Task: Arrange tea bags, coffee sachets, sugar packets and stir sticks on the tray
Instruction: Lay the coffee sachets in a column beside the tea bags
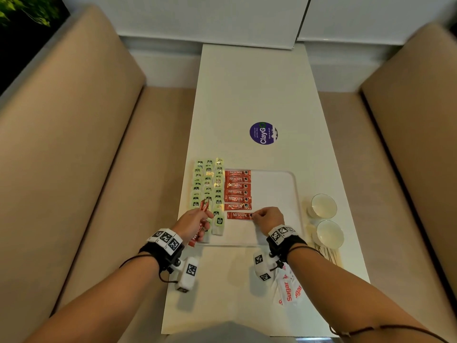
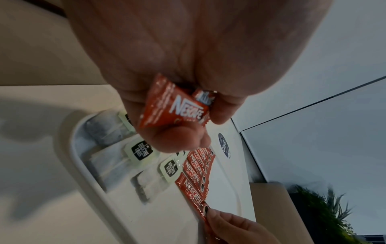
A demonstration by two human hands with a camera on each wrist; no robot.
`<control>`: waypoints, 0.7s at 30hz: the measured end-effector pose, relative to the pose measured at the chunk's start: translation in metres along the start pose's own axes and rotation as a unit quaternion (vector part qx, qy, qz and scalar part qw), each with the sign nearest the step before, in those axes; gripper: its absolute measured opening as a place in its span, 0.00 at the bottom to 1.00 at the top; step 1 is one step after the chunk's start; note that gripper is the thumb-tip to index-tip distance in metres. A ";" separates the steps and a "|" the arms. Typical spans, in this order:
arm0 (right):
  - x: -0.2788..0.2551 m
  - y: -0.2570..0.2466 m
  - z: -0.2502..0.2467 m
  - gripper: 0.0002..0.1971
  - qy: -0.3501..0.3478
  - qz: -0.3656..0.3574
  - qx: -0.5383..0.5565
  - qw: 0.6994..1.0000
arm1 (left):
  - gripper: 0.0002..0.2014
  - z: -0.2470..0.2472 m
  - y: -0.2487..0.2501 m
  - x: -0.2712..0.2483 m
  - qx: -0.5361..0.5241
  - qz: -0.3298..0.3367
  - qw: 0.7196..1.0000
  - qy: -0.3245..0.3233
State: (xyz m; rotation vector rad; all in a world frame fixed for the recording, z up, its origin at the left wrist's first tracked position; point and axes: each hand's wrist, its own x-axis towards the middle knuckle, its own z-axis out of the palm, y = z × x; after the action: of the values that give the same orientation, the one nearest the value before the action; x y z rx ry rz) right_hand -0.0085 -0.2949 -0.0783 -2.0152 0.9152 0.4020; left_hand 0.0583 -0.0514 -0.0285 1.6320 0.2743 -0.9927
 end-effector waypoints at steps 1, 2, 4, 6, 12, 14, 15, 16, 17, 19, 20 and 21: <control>0.000 -0.001 0.001 0.09 0.001 0.000 -0.002 1.000 | 0.12 0.000 -0.001 0.000 0.002 -0.001 1.000 -0.003; 0.000 -0.002 0.002 0.09 0.003 0.000 -0.003 1.000 | 0.12 0.000 -0.001 0.001 0.002 -0.001 1.000 -0.004; 0.001 -0.004 0.005 0.12 0.004 0.000 -0.008 1.000 | 0.12 0.000 -0.002 0.002 0.001 -0.002 1.000 -0.005; 0.001 -0.005 0.006 0.16 0.004 0.000 -0.020 1.000 | 0.11 0.000 -0.002 0.002 0.001 -0.002 1.000 -0.005; 0.003 -0.009 0.007 0.20 0.005 -0.012 -0.030 0.999 | 0.11 0.000 -0.007 0.002 -0.003 -0.007 1.000 -0.012; 0.005 -0.009 0.007 0.19 0.004 -0.013 -0.030 0.999 | 0.11 -0.001 -0.008 0.002 -0.001 -0.008 1.000 -0.010; 0.006 -0.010 0.007 0.17 0.002 -0.012 -0.031 0.999 | 0.11 -0.001 -0.009 0.002 0.000 -0.008 1.000 -0.010; 0.007 -0.010 0.007 0.16 0.001 -0.013 -0.031 0.999 | 0.11 -0.001 -0.010 0.002 -0.002 -0.009 1.000 -0.011; 0.008 -0.010 0.008 0.15 0.001 -0.013 -0.030 0.999 | 0.11 -0.001 -0.010 0.001 -0.003 -0.011 1.000 -0.012; 0.008 -0.009 0.008 0.14 0.002 -0.012 -0.028 1.000 | 0.11 0.000 -0.011 0.001 -0.004 -0.014 1.000 -0.015; 0.008 -0.009 0.008 0.14 0.003 -0.011 -0.028 1.000 | 0.11 0.000 -0.011 0.001 -0.004 -0.016 1.000 -0.017; 0.008 -0.009 0.008 0.13 0.003 -0.010 -0.029 1.000 | 0.11 0.000 -0.011 0.000 -0.004 -0.016 1.000 -0.020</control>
State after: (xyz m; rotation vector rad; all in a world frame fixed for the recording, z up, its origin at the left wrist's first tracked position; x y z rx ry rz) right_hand 0.0041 -0.2886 -0.0828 -2.0770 0.8948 0.4160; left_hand 0.0516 -0.0484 -0.0361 1.6026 0.2784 -1.0462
